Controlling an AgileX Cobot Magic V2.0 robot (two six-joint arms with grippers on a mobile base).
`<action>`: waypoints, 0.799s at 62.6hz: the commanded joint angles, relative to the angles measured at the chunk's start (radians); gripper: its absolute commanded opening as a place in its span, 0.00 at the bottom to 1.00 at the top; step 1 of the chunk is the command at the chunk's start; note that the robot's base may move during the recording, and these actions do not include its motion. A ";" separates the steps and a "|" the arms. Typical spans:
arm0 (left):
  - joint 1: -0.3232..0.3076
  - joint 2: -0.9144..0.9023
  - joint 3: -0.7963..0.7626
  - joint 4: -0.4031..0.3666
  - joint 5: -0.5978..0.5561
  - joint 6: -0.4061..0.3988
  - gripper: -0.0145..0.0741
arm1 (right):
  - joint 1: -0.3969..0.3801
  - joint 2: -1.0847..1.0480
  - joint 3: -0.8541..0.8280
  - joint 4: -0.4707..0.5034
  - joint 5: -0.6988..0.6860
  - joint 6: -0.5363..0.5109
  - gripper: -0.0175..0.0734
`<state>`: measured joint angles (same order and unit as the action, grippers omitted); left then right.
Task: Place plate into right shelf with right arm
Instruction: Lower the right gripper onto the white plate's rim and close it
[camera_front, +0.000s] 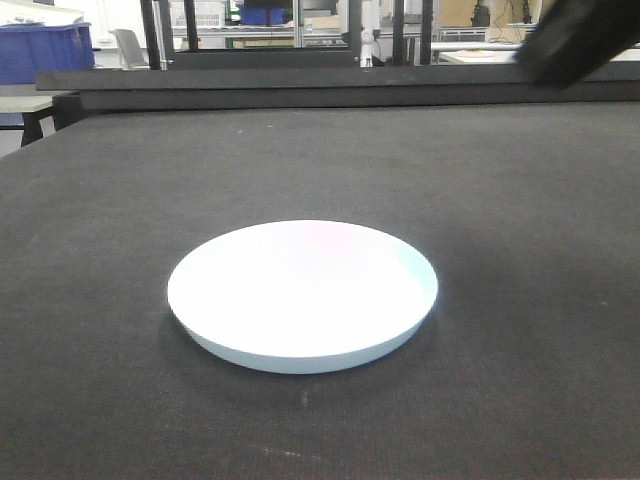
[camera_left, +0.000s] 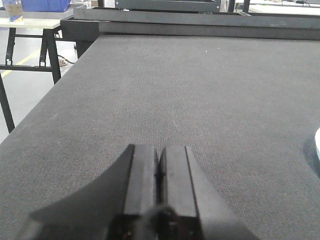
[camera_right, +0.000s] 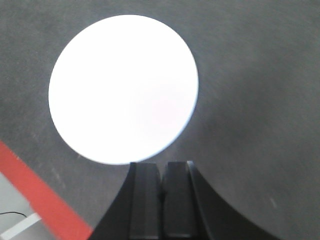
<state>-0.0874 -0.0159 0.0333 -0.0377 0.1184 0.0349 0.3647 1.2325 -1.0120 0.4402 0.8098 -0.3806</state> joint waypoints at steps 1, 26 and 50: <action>-0.005 -0.005 0.008 -0.004 -0.086 -0.003 0.11 | 0.047 0.046 -0.036 -0.004 -0.138 -0.014 0.27; -0.005 -0.005 0.008 -0.004 -0.086 -0.003 0.11 | 0.066 0.297 -0.073 -0.007 -0.193 -0.014 0.88; -0.005 -0.005 0.008 -0.004 -0.086 -0.003 0.11 | 0.066 0.422 -0.106 -0.007 -0.232 -0.014 0.88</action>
<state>-0.0874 -0.0159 0.0333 -0.0377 0.1184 0.0349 0.4296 1.6688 -1.0830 0.4189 0.6219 -0.3844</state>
